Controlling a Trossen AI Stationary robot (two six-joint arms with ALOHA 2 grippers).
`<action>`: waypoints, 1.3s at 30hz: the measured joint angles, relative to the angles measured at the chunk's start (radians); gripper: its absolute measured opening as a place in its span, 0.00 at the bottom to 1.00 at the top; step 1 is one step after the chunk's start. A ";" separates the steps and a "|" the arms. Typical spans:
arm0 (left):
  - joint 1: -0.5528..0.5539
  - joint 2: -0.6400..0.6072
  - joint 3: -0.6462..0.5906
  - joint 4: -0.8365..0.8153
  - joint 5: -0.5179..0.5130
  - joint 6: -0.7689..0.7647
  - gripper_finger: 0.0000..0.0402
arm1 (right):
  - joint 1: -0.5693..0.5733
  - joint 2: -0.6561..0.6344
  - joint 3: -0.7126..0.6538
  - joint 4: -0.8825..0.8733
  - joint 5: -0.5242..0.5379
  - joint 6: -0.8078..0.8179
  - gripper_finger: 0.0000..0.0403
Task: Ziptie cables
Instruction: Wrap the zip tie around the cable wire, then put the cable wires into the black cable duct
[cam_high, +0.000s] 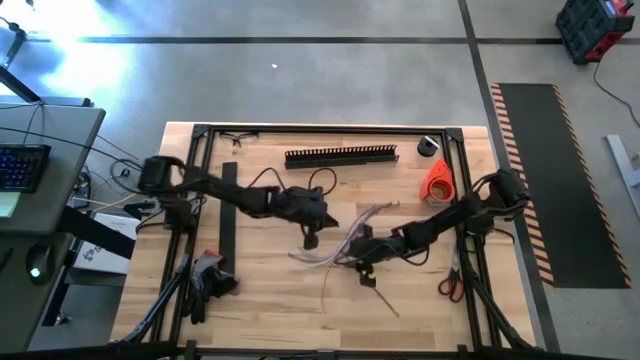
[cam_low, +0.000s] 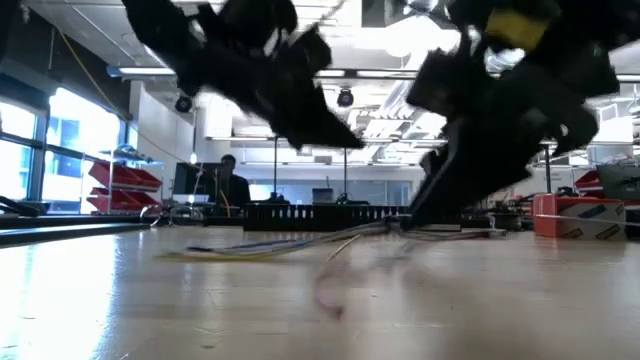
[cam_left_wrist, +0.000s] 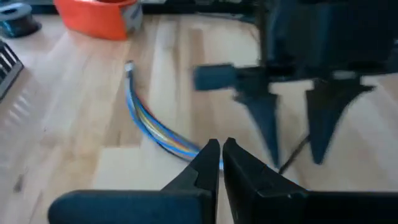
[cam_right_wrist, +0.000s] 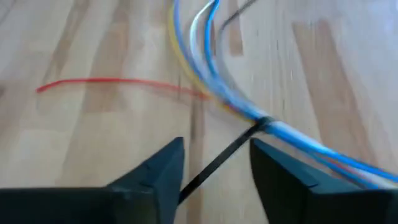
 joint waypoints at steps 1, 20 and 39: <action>-0.022 -0.021 -0.001 -0.032 -0.020 -0.008 0.01 | 0.007 0.000 0.022 -0.023 0.005 -0.017 0.43; -0.378 -0.041 -0.001 0.054 -0.672 -0.192 0.02 | 0.171 -0.002 0.148 -0.333 0.282 0.168 0.52; 0.138 -0.043 -0.001 -0.103 -0.311 -0.138 0.41 | 0.170 -0.002 0.148 -0.239 0.524 -0.037 0.52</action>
